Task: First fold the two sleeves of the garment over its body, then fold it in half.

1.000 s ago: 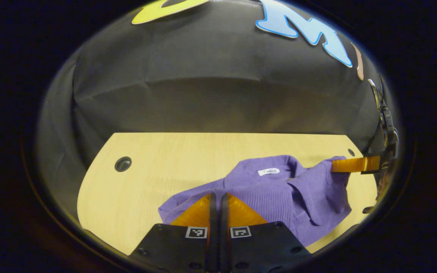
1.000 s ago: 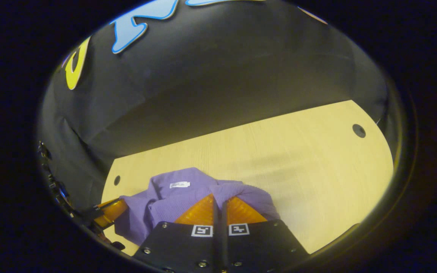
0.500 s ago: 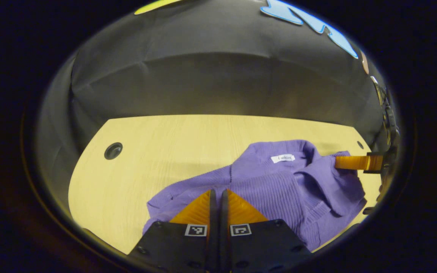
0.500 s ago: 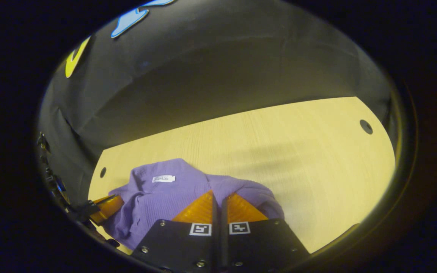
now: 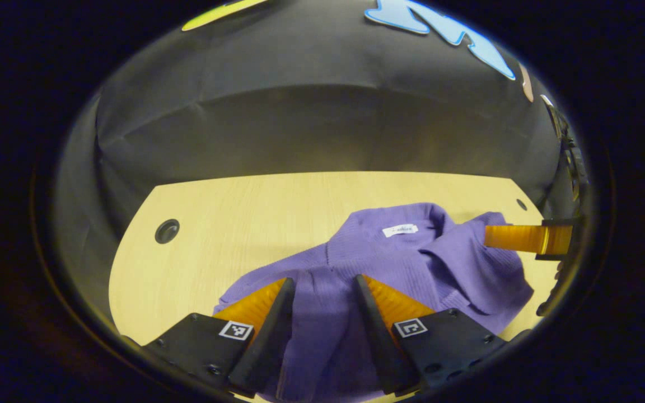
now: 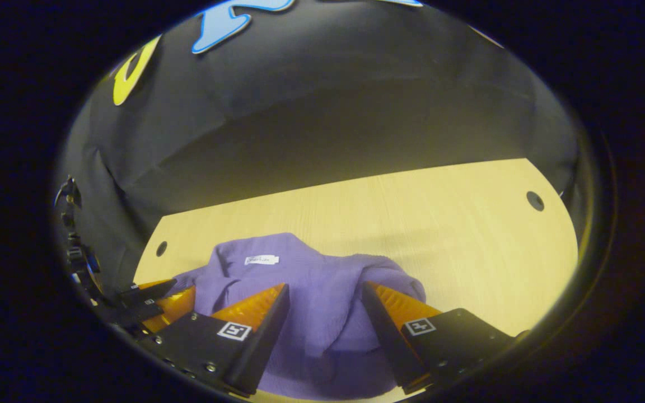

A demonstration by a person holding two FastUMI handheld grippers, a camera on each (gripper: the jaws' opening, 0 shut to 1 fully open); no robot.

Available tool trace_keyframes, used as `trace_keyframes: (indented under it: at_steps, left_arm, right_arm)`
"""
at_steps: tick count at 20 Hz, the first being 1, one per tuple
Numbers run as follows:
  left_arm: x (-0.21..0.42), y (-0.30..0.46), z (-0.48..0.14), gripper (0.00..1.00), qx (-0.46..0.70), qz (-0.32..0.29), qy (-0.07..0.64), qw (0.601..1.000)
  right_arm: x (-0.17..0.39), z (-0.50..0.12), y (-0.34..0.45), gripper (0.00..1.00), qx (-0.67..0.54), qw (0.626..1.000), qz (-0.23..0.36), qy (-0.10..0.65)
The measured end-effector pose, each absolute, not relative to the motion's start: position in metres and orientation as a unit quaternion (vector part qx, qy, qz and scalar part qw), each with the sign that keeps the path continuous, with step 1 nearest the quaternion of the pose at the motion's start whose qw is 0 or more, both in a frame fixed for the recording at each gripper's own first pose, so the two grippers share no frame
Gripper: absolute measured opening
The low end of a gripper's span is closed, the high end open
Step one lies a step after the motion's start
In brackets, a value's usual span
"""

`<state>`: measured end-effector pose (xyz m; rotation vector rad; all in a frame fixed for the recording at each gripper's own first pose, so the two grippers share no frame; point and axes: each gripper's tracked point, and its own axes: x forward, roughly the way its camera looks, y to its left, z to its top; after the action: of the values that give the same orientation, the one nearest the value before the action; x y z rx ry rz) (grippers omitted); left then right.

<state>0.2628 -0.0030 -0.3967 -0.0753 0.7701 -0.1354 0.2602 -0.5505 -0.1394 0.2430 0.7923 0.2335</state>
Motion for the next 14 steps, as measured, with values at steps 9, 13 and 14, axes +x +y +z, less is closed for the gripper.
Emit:
trace_keyframes:
  at_steps: [9, 13, 14]
  left_arm:
    - [0.233, -0.017, -0.266, 0.78, -0.028, -0.087, 0.279, 0.956]
    - [0.208, -0.031, -0.192, 0.76, 0.000, -0.108, 0.210, 0.972]
    - [0.199, -0.035, -0.175, 0.76, 0.006, -0.113, 0.196, 0.974]
  right_arm:
    - [0.227, -0.032, -0.559, 0.84, 0.118, 0.937, 0.120, 0.306]
    - [0.200, 0.028, -0.570, 0.84, 0.128, 0.951, 0.118, 0.257]
    - [0.193, 0.041, -0.575, 0.84, 0.129, 0.953, 0.118, 0.246]
